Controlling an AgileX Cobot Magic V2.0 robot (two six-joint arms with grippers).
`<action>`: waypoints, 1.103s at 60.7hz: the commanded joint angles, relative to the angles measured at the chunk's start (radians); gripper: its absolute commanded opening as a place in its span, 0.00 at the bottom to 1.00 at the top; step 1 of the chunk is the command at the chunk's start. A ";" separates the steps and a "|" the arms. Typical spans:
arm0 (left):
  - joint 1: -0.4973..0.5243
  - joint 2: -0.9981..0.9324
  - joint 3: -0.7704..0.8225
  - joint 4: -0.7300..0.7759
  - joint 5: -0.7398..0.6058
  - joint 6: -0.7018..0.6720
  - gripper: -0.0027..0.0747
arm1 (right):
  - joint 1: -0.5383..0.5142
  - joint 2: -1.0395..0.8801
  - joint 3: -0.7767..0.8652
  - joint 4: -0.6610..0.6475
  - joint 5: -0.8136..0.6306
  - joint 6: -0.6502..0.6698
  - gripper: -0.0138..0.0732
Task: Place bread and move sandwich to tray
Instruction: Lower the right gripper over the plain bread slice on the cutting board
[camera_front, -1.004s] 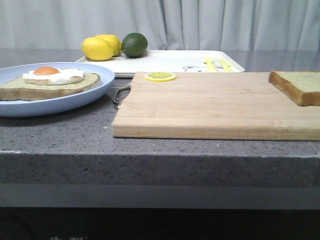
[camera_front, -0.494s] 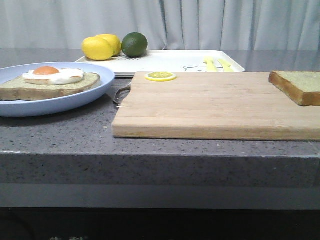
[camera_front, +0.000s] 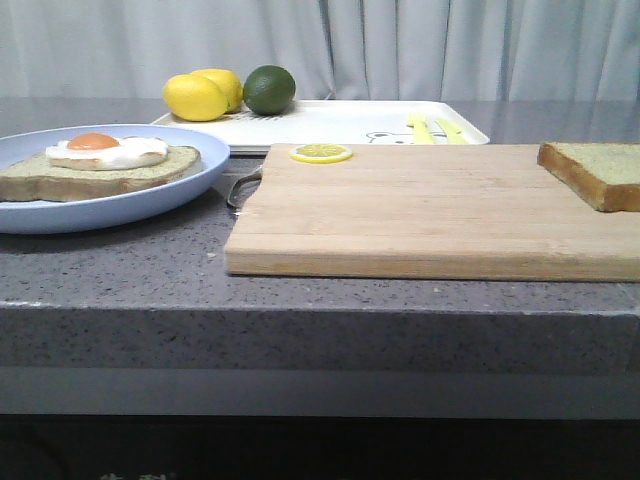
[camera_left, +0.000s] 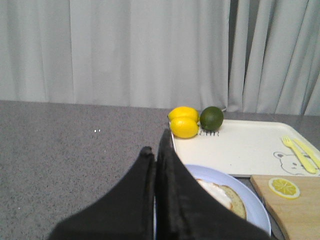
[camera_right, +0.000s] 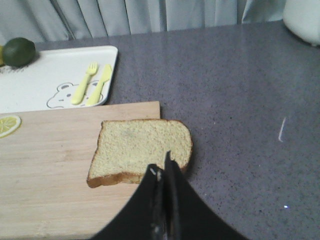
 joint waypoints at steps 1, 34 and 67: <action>0.003 0.039 -0.035 -0.003 -0.078 0.001 0.01 | -0.001 0.040 -0.033 -0.017 -0.058 -0.003 0.08; 0.003 0.175 -0.027 0.049 -0.083 0.001 0.48 | -0.001 0.133 -0.006 -0.017 -0.054 -0.004 0.76; 0.003 0.358 -0.122 0.049 0.043 0.001 0.67 | -0.001 0.293 -0.161 -0.011 0.230 -0.004 0.79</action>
